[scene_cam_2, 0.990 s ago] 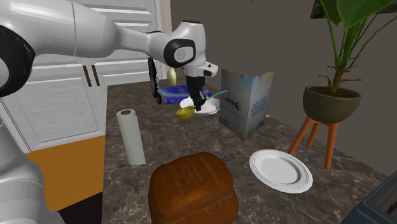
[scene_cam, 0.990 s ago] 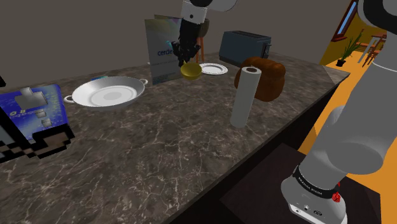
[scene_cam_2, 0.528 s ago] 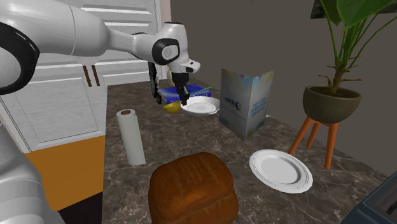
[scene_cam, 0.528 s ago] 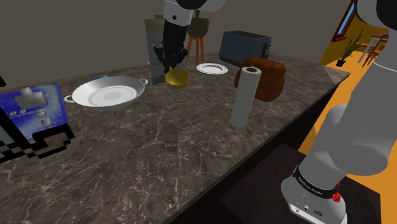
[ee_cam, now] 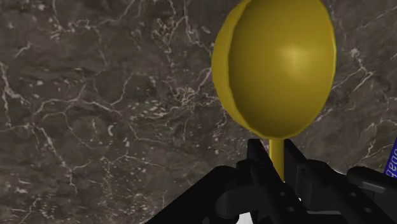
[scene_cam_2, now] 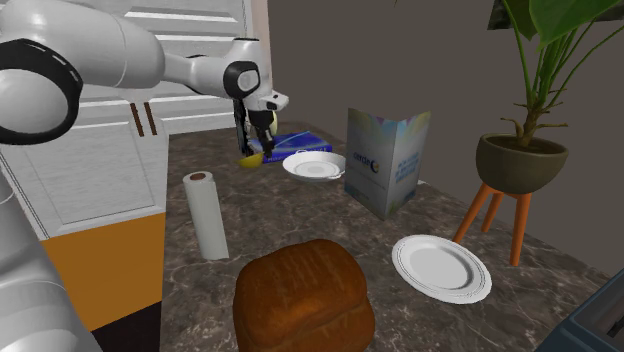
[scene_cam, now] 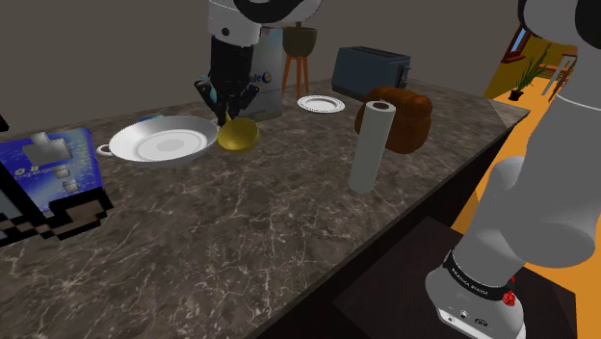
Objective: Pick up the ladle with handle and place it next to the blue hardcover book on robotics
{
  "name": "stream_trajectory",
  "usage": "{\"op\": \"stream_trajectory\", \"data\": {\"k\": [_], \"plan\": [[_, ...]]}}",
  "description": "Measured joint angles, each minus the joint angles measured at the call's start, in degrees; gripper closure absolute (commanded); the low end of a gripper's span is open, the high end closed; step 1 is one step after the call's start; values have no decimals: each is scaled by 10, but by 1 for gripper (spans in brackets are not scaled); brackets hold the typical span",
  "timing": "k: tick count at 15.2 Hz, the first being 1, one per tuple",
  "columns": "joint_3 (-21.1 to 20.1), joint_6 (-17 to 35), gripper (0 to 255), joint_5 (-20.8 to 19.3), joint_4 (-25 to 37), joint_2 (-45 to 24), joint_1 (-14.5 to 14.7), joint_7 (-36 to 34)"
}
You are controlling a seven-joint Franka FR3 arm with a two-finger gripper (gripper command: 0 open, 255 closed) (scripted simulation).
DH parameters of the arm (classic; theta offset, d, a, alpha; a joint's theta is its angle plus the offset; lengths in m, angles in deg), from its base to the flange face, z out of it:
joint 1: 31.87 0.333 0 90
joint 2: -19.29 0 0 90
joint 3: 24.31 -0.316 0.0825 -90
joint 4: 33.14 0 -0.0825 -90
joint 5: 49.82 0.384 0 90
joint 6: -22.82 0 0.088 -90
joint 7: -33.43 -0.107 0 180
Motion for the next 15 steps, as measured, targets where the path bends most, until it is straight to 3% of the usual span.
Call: {"op": "stream_trajectory", "data": {"k": [12, 15], "plan": [[-63, -37, 255, -69, 151, -114, 97, -173], [-66, -24, 255, -75, 147, -124, 105, -187]]}}
